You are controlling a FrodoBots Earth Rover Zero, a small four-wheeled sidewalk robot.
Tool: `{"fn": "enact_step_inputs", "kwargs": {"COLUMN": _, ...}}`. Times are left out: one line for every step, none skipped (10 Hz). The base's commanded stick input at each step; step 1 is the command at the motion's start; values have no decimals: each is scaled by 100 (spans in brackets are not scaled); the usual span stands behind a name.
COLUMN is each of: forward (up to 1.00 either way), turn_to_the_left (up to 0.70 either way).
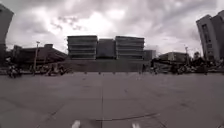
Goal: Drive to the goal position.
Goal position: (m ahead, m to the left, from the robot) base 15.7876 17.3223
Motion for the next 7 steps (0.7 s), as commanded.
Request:
{"fn": "enact_step_inputs", "kwargs": {"forward": 64, "turn_to_the_left": 0}}
{"fn": "enact_step_inputs", "kwargs": {"forward": 64, "turn_to_the_left": 0}}
{"fn": "enact_step_inputs", "kwargs": {"forward": 64, "turn_to_the_left": 0}}
{"fn": "enact_step_inputs", "kwargs": {"forward": 63, "turn_to_the_left": 0}}
{"fn": "enact_step_inputs", "kwargs": {"forward": 62, "turn_to_the_left": 0}}
{"fn": "enact_step_inputs", "kwargs": {"forward": 62, "turn_to_the_left": 0}}
{"fn": "enact_step_inputs", "kwargs": {"forward": 62, "turn_to_the_left": 0}}
